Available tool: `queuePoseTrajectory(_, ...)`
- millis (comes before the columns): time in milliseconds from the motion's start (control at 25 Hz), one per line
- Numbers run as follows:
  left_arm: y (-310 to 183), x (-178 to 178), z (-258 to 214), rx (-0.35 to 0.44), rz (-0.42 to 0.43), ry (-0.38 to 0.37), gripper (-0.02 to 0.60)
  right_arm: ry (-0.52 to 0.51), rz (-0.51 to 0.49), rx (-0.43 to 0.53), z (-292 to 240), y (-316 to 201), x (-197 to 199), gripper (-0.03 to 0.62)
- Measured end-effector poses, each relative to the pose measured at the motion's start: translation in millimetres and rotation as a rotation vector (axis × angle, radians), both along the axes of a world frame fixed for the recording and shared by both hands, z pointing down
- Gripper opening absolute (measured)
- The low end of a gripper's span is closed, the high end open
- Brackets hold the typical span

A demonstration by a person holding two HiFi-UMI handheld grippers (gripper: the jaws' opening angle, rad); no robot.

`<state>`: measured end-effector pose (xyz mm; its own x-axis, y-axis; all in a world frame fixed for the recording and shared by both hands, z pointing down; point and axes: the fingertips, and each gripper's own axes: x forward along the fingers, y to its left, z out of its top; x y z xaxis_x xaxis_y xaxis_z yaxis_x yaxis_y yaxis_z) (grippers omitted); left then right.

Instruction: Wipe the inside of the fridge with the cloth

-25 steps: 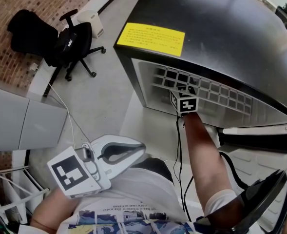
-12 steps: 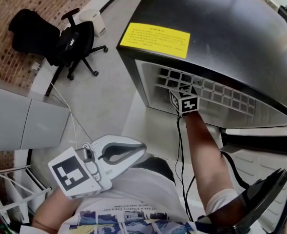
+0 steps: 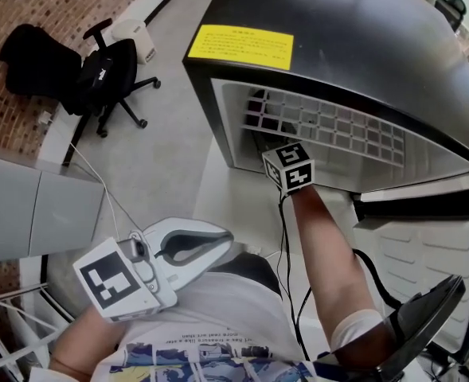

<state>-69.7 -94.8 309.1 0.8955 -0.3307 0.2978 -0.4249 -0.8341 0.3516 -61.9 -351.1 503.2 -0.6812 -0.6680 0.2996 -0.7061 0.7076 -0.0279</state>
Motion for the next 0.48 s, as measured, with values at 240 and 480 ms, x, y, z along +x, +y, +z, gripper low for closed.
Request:
queuePoseTrajectory(240,15.7,-3.8,-1.8,0.010,0.039,0.014,0.003,0.011,0.003,-0.001,-0.1,25.5,-0.5,0.057)
queuePoseTrajectory(480,31.3,-11.1,-2.6,0.013,0.060,0.028,0.004,0.017,0.009,-0.009,2.3,47.9,-4.4,0.057)
